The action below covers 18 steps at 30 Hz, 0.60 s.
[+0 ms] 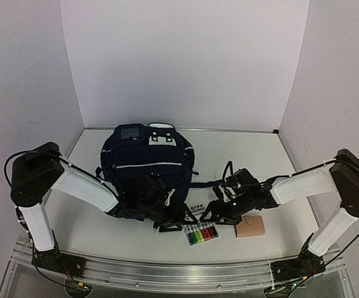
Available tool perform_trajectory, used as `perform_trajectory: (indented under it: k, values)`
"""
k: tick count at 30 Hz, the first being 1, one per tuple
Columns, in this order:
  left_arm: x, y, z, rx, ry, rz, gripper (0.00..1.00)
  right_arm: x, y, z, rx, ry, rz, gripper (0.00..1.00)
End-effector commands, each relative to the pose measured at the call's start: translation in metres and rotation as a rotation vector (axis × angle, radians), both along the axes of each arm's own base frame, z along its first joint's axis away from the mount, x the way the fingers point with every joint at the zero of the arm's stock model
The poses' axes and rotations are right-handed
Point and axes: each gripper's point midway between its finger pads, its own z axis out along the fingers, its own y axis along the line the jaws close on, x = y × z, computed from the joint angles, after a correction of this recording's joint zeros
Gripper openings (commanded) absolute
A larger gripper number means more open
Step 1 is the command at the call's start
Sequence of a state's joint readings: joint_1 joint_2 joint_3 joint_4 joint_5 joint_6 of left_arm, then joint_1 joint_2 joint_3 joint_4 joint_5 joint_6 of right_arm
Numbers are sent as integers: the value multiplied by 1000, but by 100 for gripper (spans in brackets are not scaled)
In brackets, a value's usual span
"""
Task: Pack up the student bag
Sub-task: Pick up the stationery from the center of the board.
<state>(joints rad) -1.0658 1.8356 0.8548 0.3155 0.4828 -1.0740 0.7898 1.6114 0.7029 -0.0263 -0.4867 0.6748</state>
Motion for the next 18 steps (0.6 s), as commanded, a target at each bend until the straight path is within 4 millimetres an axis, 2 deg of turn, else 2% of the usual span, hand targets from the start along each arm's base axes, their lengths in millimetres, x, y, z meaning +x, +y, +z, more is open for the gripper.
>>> perform_trajectory:
  k: [1, 5, 12, 18]
  values:
    - [2, 7, -25, 60, 86, -4, 82, 7, 18, 10, 89, 7, 3, 73]
    - [0, 14, -43, 102, 115, -12, 82, 6, 22, 11, 114, 25, -4, 73]
    - [-3, 17, -58, 123, 137, -27, 81, 3, 30, 23, 182, 47, -6, 73]
    - [-3, 15, -56, 109, 138, -41, 81, 1, 40, 66, 323, 41, -13, 69]
